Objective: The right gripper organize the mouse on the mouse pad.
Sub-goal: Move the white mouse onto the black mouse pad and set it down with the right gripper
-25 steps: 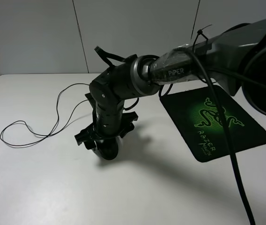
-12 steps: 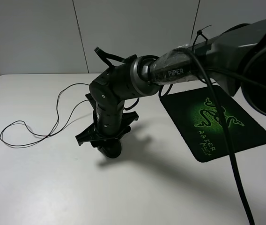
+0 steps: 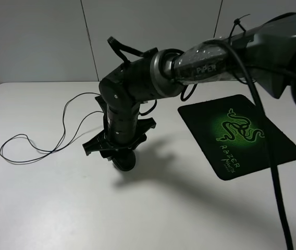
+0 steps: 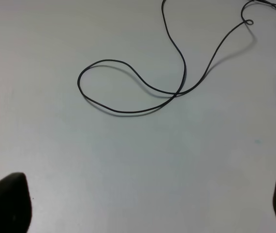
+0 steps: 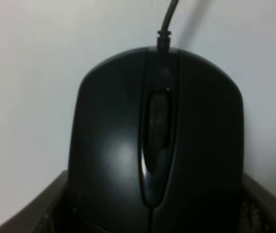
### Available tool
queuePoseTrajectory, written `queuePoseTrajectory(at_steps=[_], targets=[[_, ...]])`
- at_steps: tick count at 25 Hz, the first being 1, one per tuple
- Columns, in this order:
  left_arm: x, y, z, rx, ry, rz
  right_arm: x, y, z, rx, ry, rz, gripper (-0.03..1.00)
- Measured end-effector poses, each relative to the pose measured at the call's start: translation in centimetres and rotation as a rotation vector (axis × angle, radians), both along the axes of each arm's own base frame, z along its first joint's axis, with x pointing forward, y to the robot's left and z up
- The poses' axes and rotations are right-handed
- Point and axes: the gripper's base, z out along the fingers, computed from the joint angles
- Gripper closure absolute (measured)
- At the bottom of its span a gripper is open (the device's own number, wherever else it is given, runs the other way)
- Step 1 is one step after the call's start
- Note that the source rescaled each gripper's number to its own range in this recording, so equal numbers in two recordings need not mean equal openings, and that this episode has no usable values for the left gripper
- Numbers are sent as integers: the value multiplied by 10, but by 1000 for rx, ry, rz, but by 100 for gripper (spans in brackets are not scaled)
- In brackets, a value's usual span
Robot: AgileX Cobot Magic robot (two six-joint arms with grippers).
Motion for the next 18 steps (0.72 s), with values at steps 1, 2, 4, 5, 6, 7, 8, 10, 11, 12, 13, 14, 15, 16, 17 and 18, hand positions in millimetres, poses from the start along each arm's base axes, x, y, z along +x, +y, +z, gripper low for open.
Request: queuePoseTrajectory(at_steps=[1,2,4,5,6,7,8,10,11,12,13,14,15,16,17,18], targets=[[0,0,0,0,0,0,0,0,6,7,-6,0,97],[0,0,0,0,0,0,-1,-1,11,11,-11,0,97],[0,0,0,0,0,0,-1,-3,23,18,-22,0,97],[0,0,0,0,0,0,-2,-4,28,20,-29,1,97],[0,0,0,0,0,0,-2,-5,34,19,-35,3,97],[0,0,0,1,0,0,-3,-6,38,18,-38,2,97],[0,0,0,1,0,0,-3,-7,44,19,-44,2,97],[0,0,0,1,0,0,-4,-11,56,12,-59,4,97],[0,0,0,1,0,0,-5,-13,60,8,-62,3,97],[0,0,0,1,0,0,-5,-16,66,3,-65,0,97],[0,0,0,1,0,0,-6,-18,71,0,-64,-4,97],[0,0,0,1,0,0,-5,-22,76,-2,-64,-12,97],[0,0,0,1,0,0,-2,-27,81,-7,-64,-25,97],[0,0,0,1,0,0,-1,-31,85,-11,-63,-34,97],[0,0,0,1,0,0,1,-36,90,-19,-63,-39,97],[0,0,0,1,0,0,3,-41,94,-24,-64,-44,97]])
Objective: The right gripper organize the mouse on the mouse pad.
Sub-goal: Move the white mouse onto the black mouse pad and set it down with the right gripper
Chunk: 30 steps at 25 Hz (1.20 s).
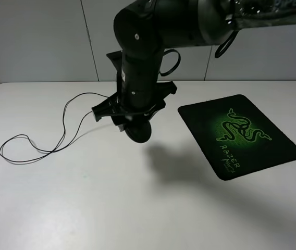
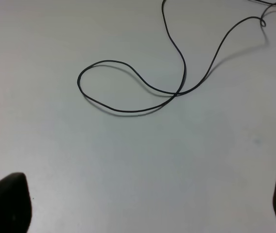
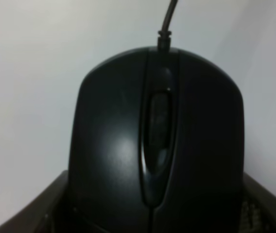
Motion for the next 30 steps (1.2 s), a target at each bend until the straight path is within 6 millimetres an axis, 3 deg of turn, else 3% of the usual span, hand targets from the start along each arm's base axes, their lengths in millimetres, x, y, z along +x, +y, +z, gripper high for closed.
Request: queuePoseTrajectory(at_steps=[11,22,30], targets=[[0,0,0,0,0,0,18,-57,42,-70,2,-34,97],[0,0,0,0,0,0,50,-119,51,-141,21,-61,97],[0,0,0,0,0,0,76,-175,50,-145,46,-129,97]])
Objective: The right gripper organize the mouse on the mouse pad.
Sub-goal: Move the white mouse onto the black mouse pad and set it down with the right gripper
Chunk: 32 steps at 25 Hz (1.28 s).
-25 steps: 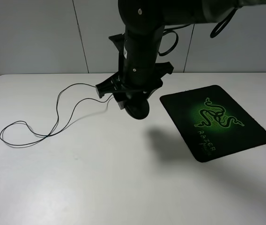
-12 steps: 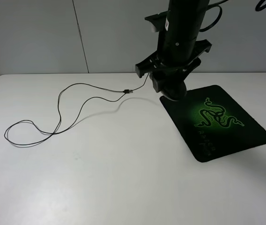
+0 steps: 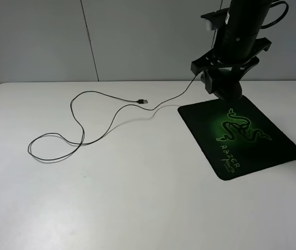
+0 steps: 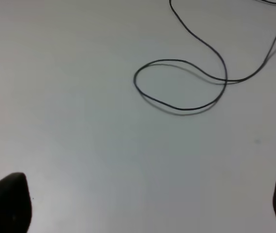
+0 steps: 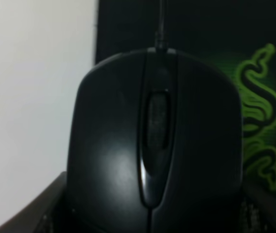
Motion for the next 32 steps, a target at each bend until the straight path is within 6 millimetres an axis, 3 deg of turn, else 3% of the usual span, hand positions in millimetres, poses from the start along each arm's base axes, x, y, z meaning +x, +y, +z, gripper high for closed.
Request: queuePoseTrajectory(at_steps=[9,13,32], targets=[[0,0,0,0,0,0,9,-62,-28,30,61,-100,97],[0,0,0,0,0,0,8,-80,-43,56,69,-130,97],[0,0,0,0,0,0,-10,-93,-115,23,-5,-130,97]])
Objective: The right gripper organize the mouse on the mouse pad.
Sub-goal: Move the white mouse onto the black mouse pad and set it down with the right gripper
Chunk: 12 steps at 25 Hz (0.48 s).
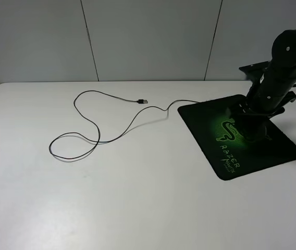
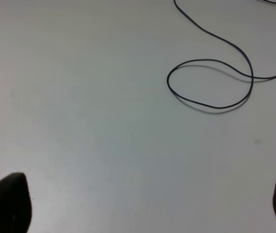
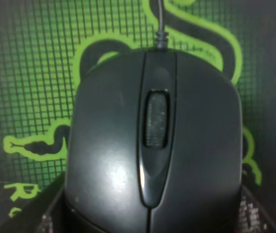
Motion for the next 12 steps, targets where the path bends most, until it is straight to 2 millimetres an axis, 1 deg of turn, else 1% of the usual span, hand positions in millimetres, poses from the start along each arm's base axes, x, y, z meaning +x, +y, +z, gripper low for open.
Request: queuePoseTrajectory(at_steps=[4,7,12], targets=[[0,0,0,0,0,0,1,1,-16,9,38,-11,97],[0,0,0,0,0,0,1,2,-24,13,59,-17,97],[0,0,0,0,0,0,1,2,-25,16,62,-19,97]])
